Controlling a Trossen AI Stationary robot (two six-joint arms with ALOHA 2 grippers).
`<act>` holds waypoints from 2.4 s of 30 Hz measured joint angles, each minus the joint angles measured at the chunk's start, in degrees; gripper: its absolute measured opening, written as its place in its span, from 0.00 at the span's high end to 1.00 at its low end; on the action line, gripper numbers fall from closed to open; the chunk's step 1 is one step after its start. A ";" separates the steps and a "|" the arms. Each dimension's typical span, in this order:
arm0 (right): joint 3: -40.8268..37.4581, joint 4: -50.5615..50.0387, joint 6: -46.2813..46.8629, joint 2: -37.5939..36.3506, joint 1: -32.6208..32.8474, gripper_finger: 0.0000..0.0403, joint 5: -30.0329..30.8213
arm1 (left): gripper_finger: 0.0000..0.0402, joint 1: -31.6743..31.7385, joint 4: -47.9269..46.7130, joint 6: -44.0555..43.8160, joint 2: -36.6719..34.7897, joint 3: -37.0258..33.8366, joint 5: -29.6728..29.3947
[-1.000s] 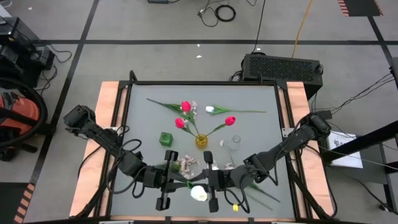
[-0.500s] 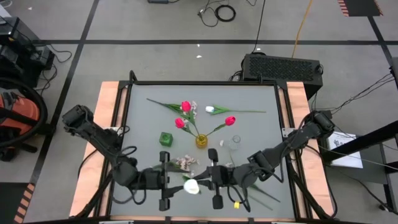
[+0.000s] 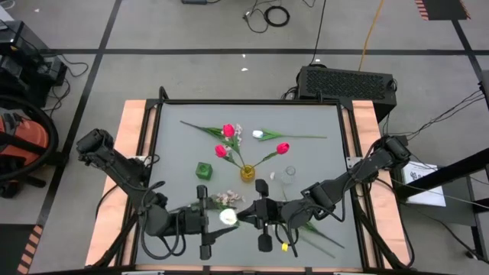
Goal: Sort flowers into vase by color
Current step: Put the bottom left white flower into the green flower vase
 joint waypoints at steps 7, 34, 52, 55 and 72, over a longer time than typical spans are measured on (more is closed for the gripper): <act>-0.02 -1.48 0.04 0.02 -0.90 1.00 0.02 | 0.47 -0.02 0.18 0.13 0.00 0.00 -0.11; -0.09 -9.15 2.01 -2.58 -0.01 0.73 -0.12 | 0.98 -5.87 -18.99 0.26 -15.03 -4.05 -10.62; -0.07 -20.24 3.53 -10.49 9.31 0.65 0.04 | 0.99 -9.14 -5.48 -1.81 -48.07 -36.32 -16.78; -0.07 -21.38 3.52 -10.58 9.90 0.66 -0.01 | 0.99 -9.14 -5.63 -1.81 -50.85 -38.61 -17.52; -0.07 -21.29 3.98 -11.80 10.11 0.67 1.68 | 0.99 -8.00 -15.62 -8.32 -54.40 -40.74 -24.90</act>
